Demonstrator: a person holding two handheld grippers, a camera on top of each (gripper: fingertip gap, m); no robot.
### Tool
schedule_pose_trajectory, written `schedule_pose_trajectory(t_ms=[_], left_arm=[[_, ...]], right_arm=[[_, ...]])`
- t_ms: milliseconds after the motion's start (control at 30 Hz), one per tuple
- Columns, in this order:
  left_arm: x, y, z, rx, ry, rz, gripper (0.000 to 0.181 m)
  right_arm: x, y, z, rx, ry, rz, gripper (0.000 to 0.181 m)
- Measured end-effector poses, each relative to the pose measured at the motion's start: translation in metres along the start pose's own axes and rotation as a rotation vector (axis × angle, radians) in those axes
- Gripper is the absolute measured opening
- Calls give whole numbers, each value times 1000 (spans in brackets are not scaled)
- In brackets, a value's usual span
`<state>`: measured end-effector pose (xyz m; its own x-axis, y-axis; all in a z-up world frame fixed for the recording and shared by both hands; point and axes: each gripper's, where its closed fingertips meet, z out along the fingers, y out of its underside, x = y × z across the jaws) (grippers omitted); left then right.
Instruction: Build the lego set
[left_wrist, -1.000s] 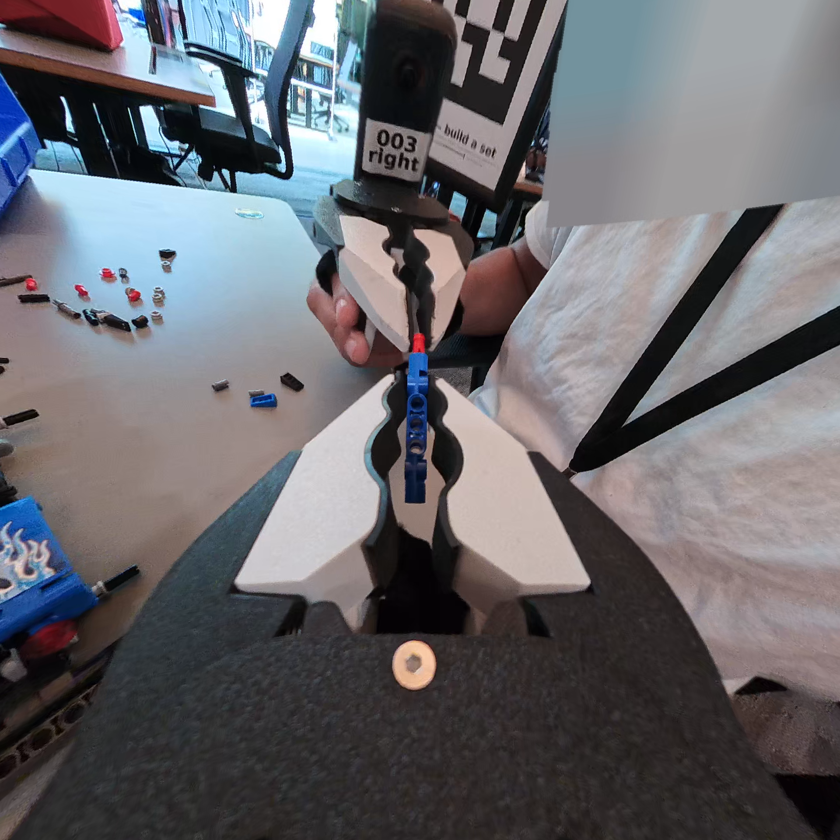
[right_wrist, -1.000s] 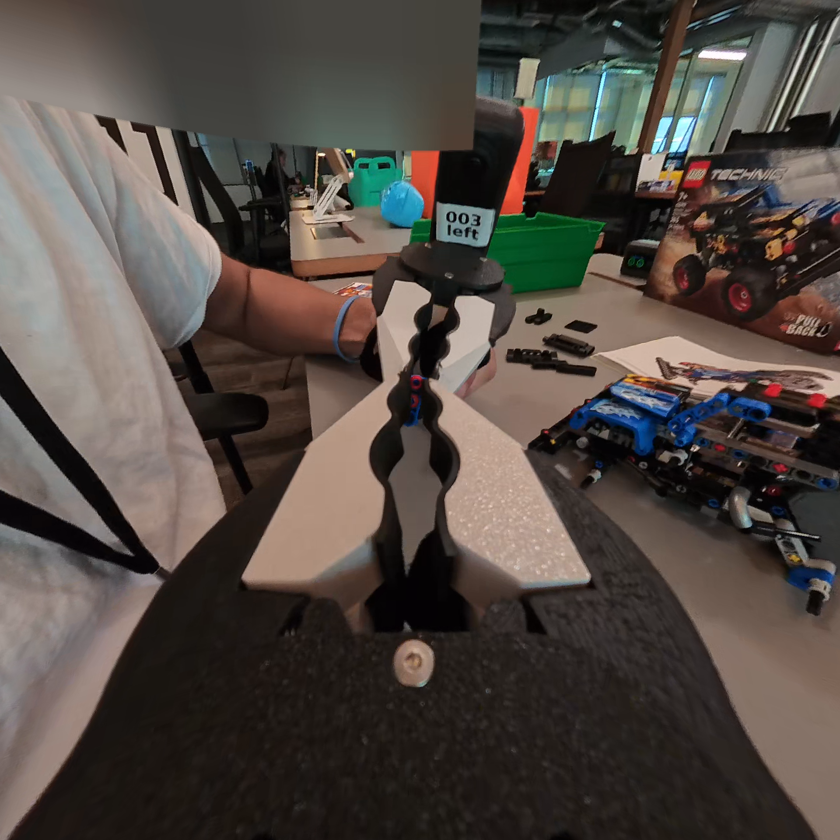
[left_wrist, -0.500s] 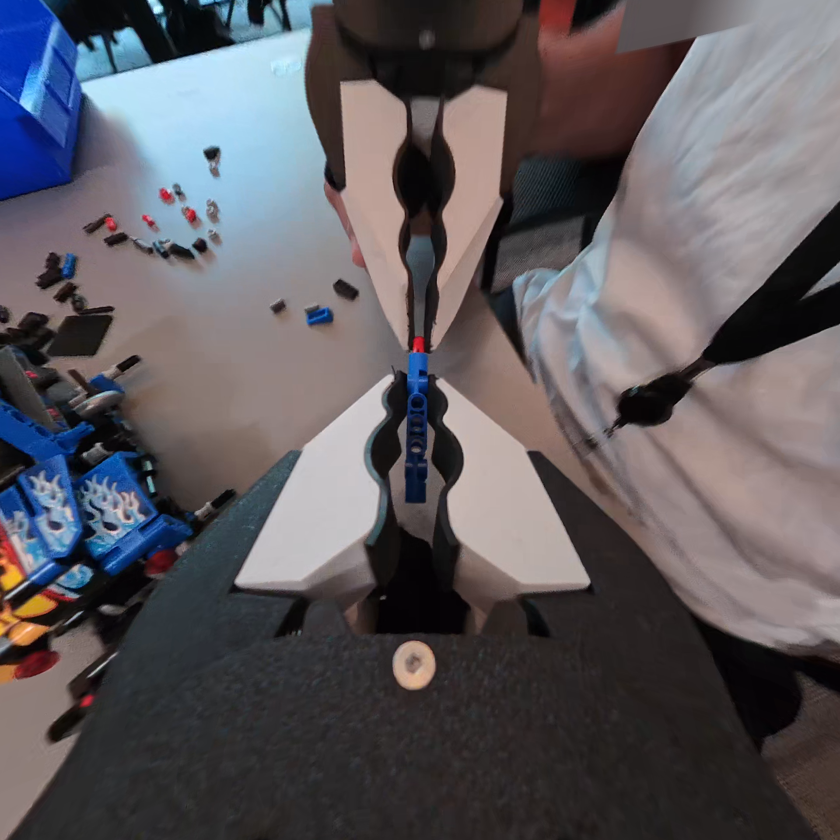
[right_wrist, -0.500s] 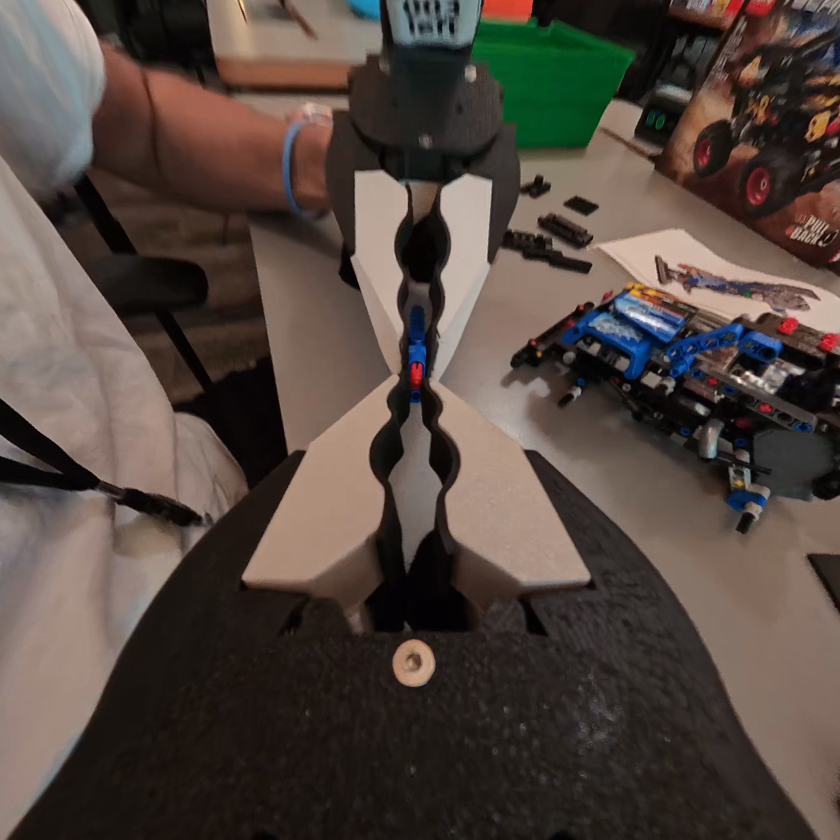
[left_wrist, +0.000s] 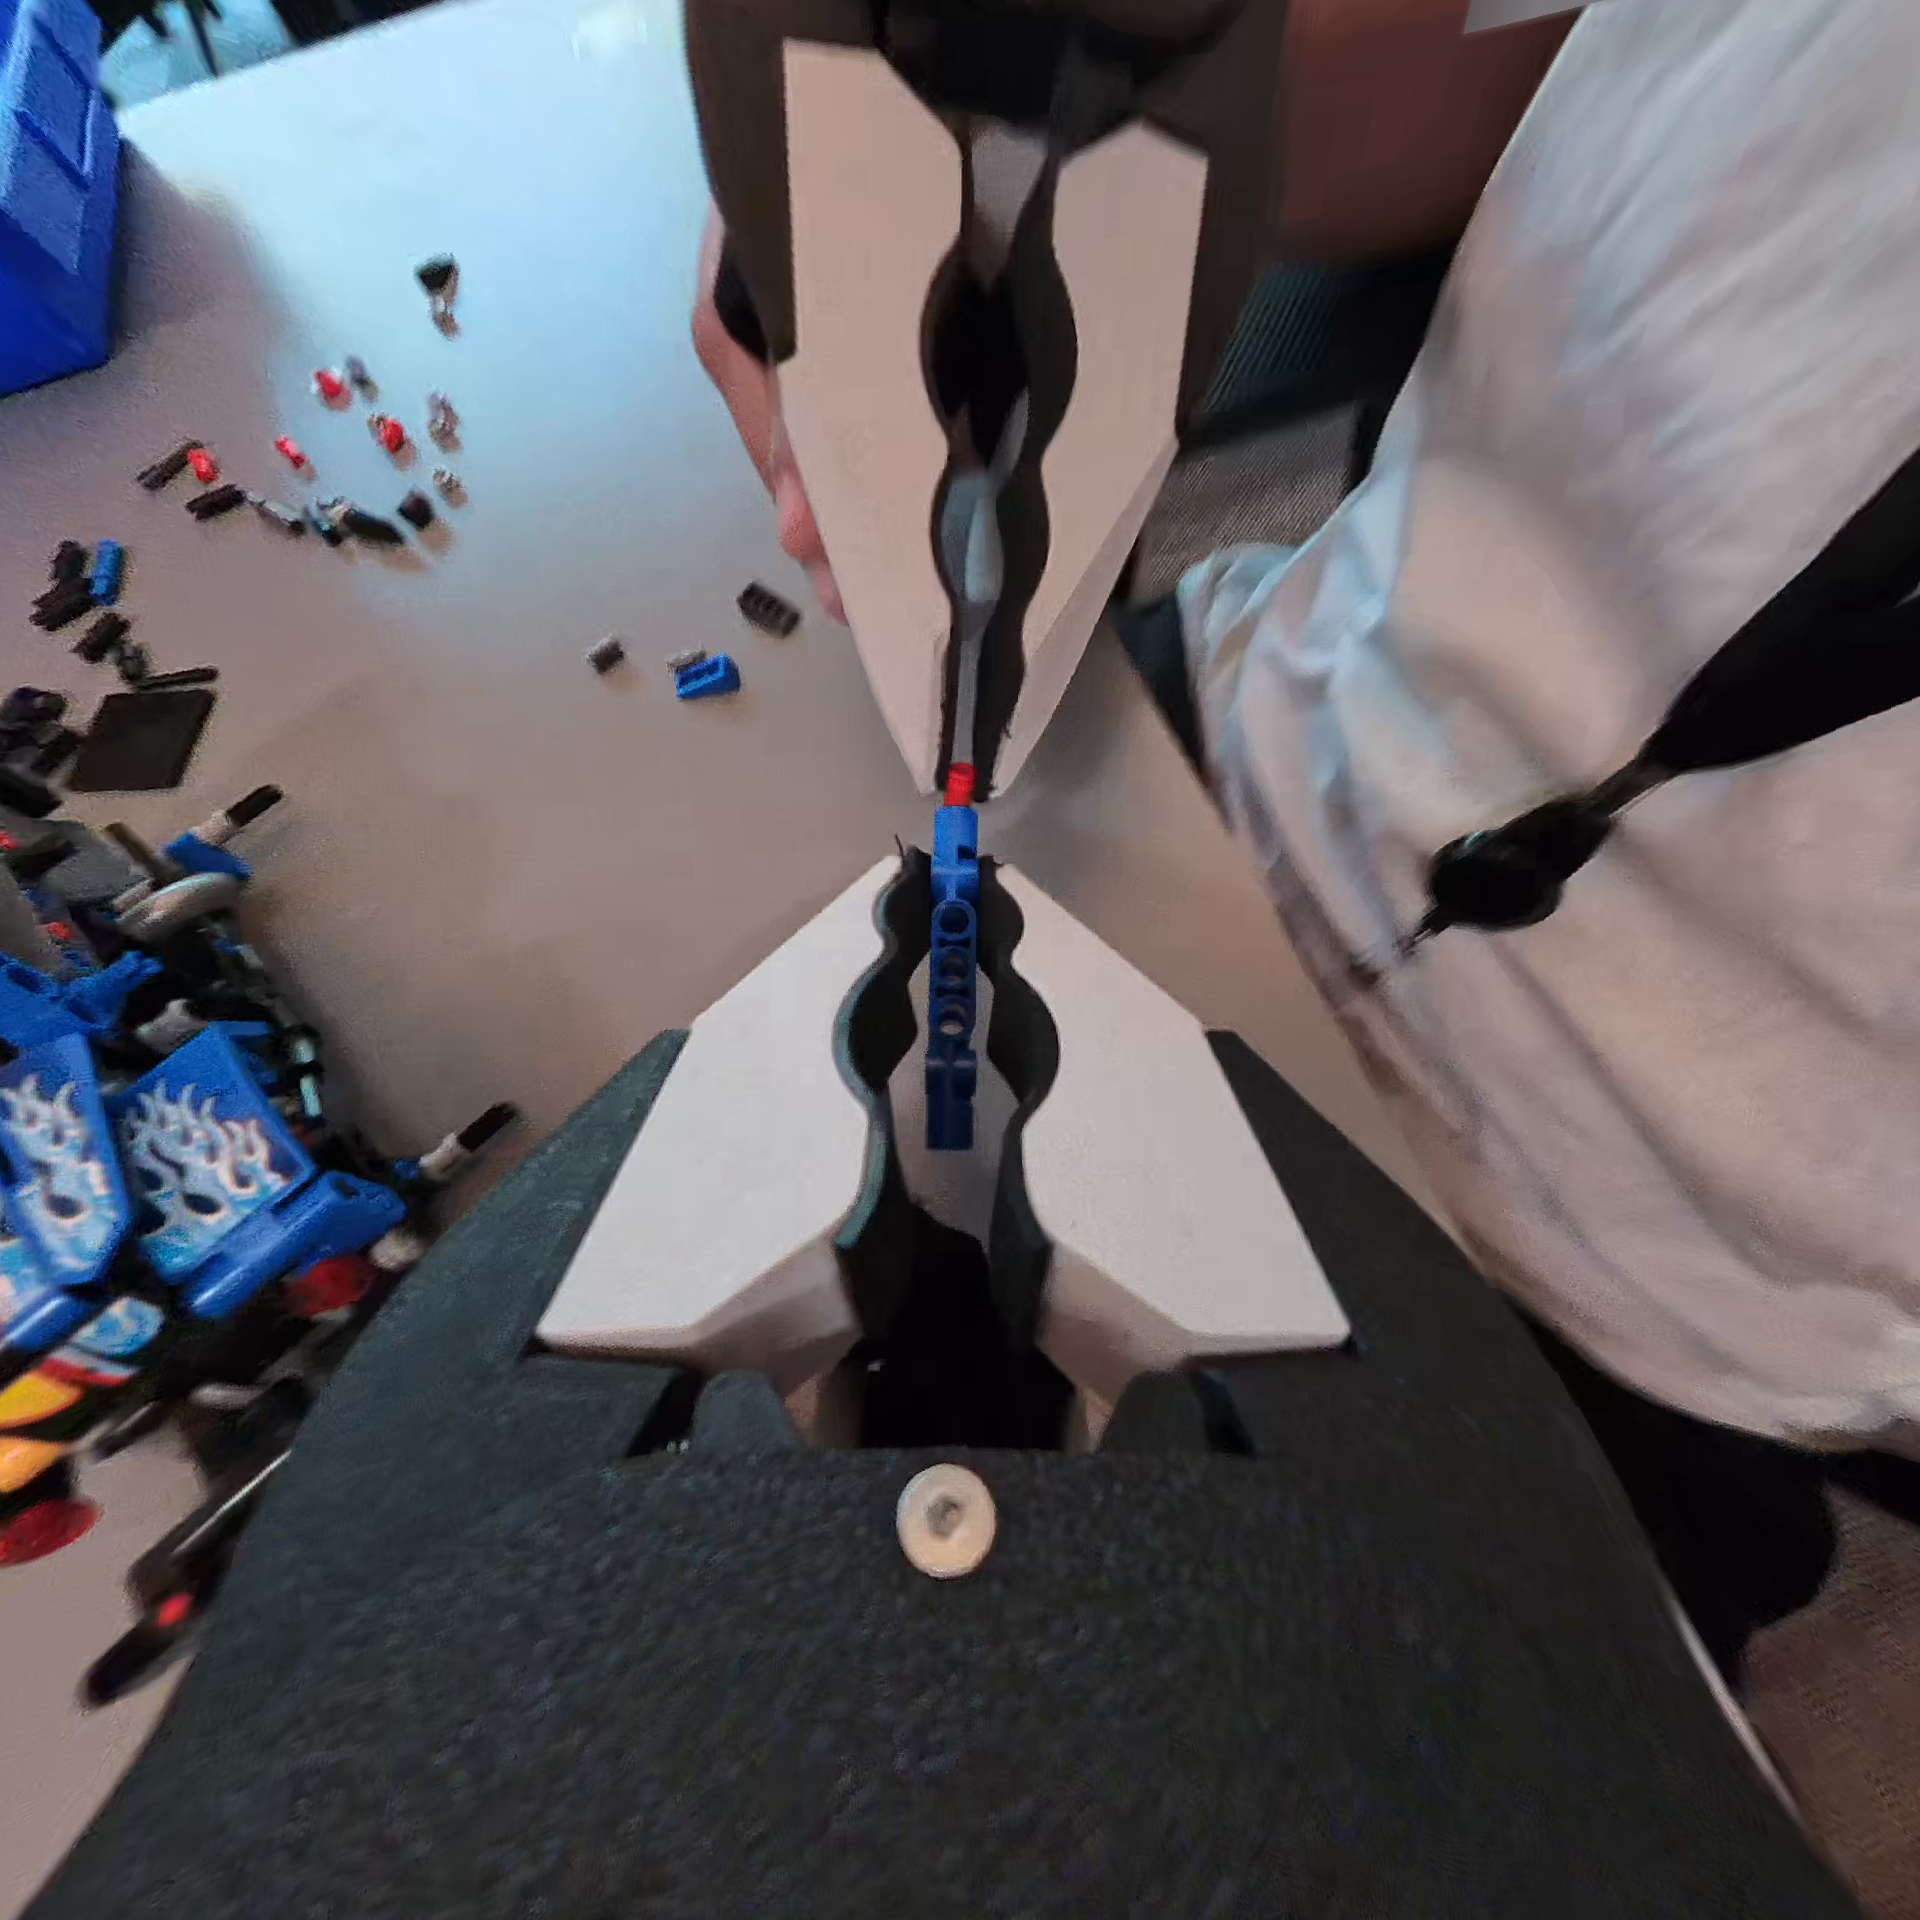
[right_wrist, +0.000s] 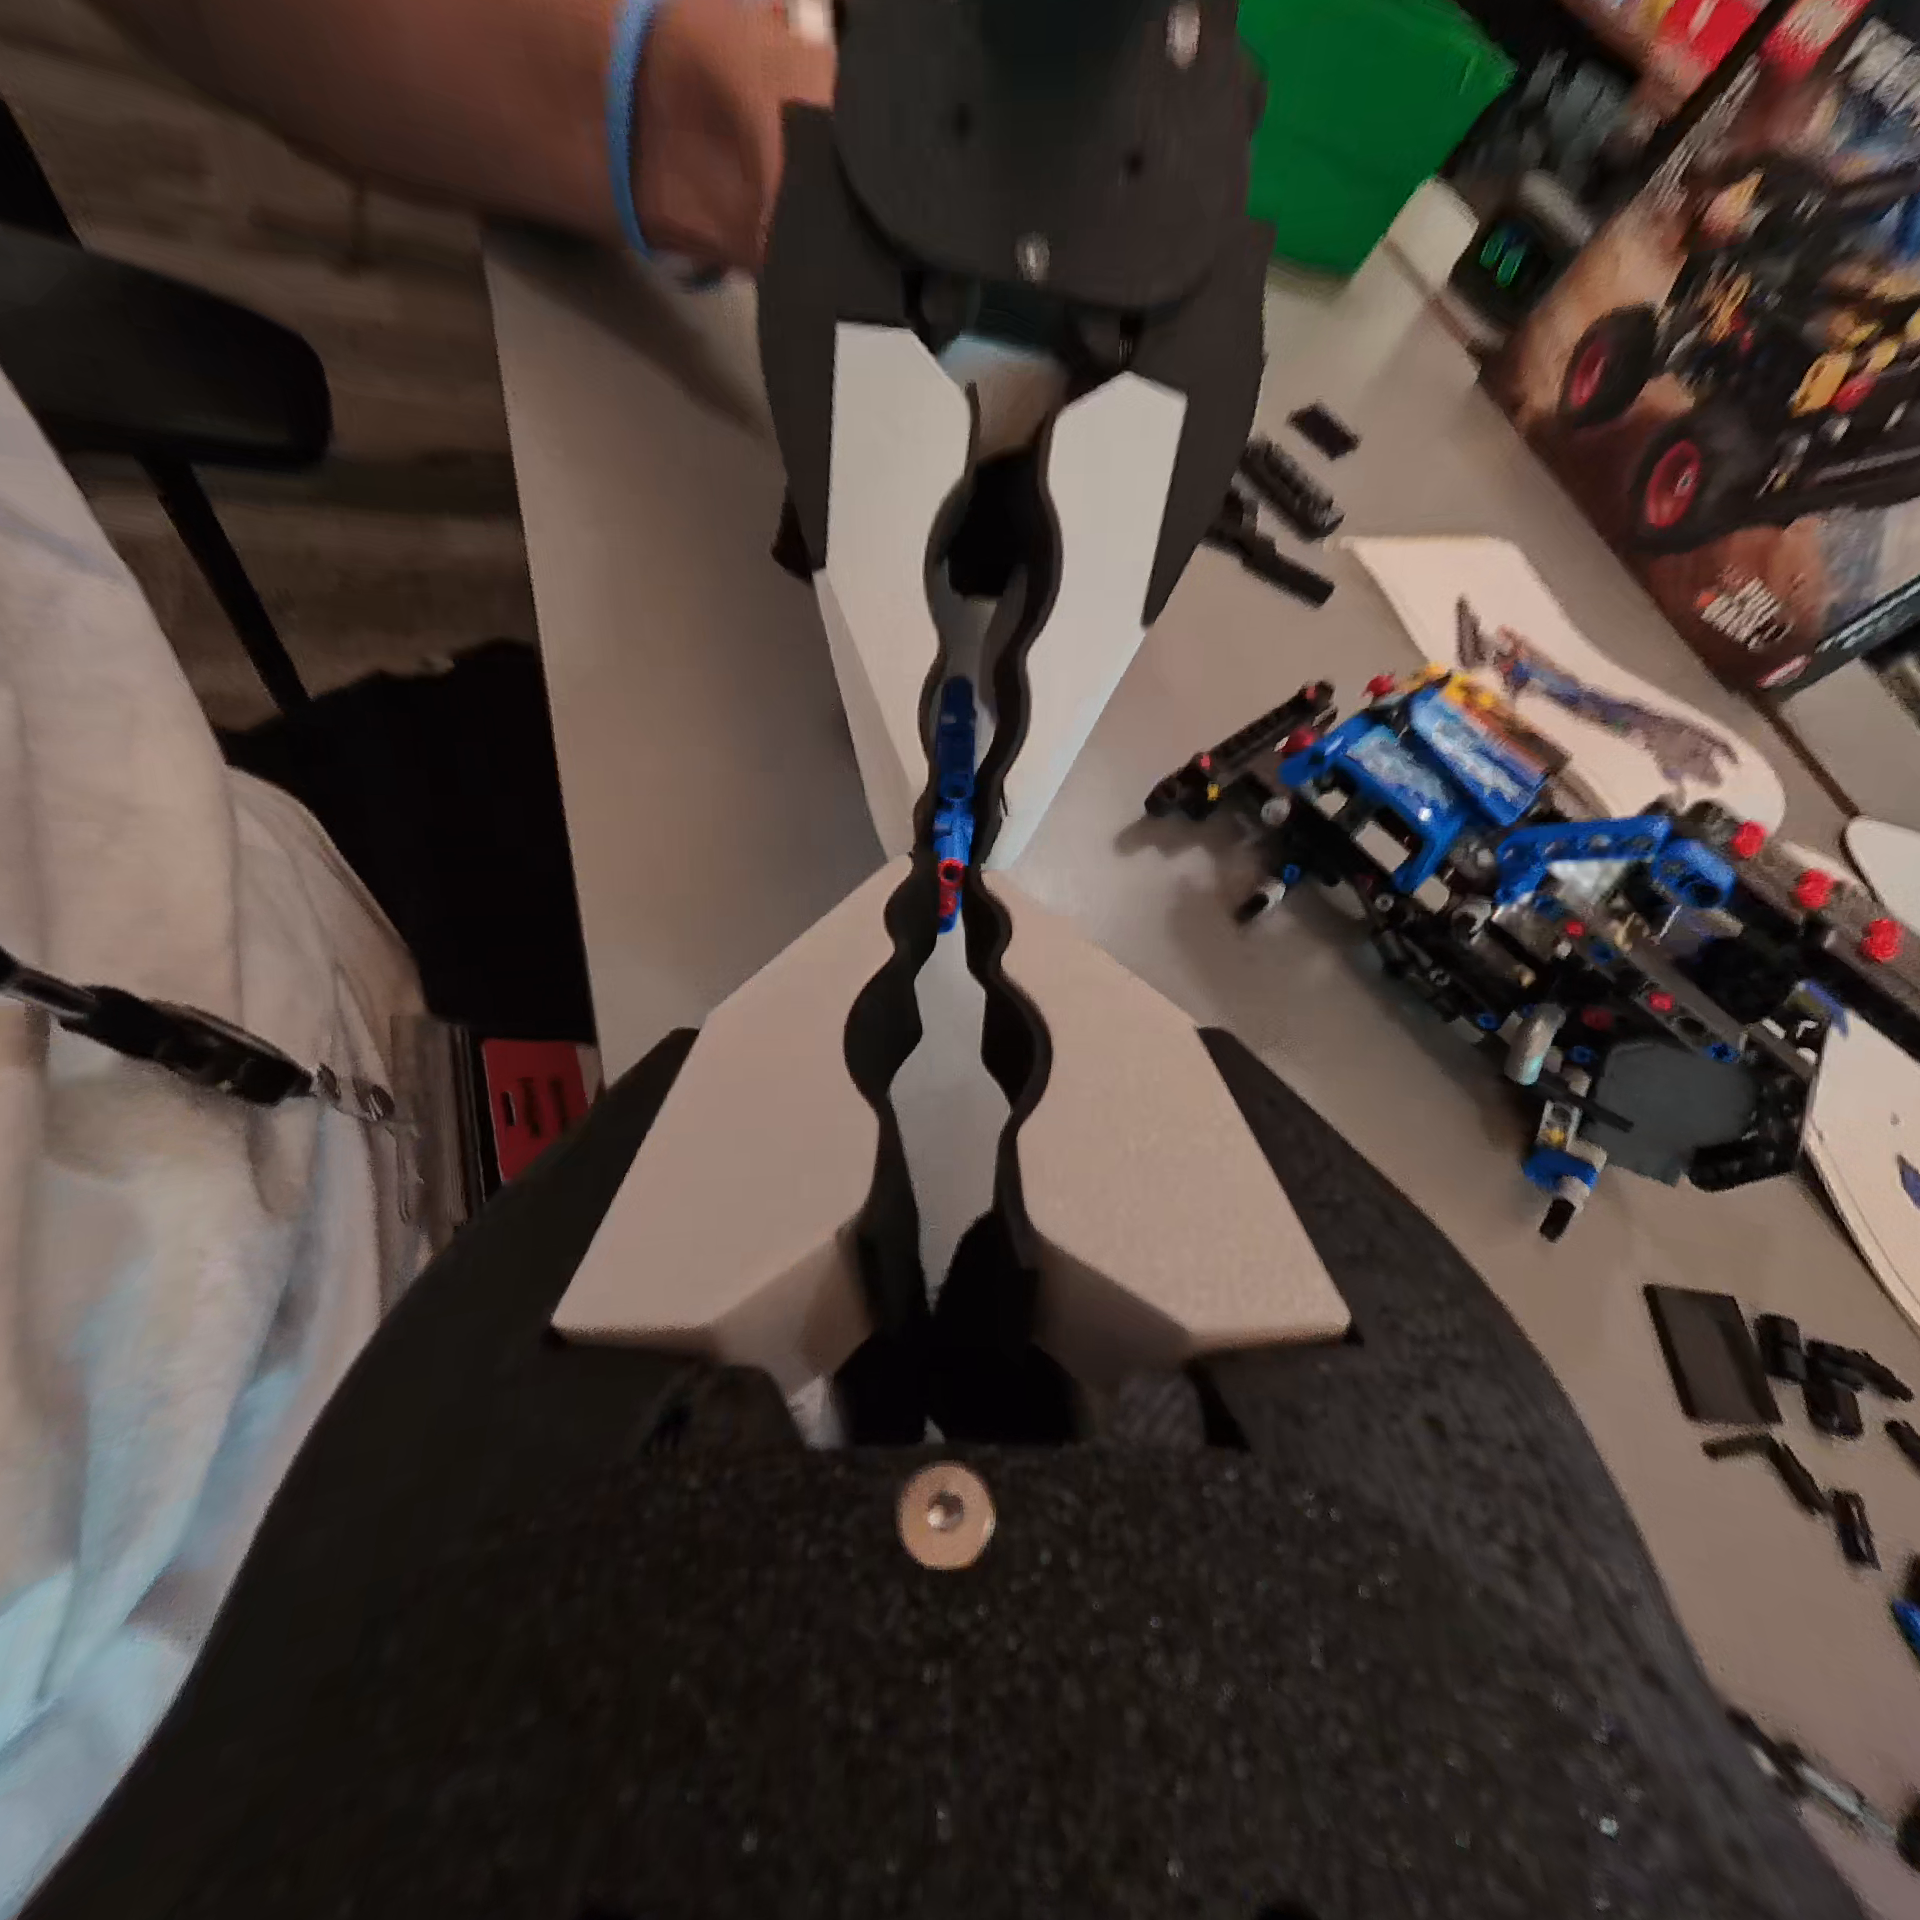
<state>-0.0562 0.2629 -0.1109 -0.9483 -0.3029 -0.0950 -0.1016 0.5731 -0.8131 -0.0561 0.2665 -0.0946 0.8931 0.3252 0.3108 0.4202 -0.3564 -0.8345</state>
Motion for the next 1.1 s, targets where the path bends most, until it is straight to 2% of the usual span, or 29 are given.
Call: schedule_pose_trajectory(t_ms=[133,267,833,1100], left_arm=[[4,-30,-15,230,118,-135,6],[3,-39,-21,326,169,-199,6],[0,-32,-18,297,152,-205,6],[0,-25,-14,200,72,-94,6]], right_arm=[[6,-27,-17,243,-37,139,3],[11,-39,-22,336,-34,179,4],[11,-31,-15,328,-33,206,4],[8,-26,-11,262,-55,206,4]])
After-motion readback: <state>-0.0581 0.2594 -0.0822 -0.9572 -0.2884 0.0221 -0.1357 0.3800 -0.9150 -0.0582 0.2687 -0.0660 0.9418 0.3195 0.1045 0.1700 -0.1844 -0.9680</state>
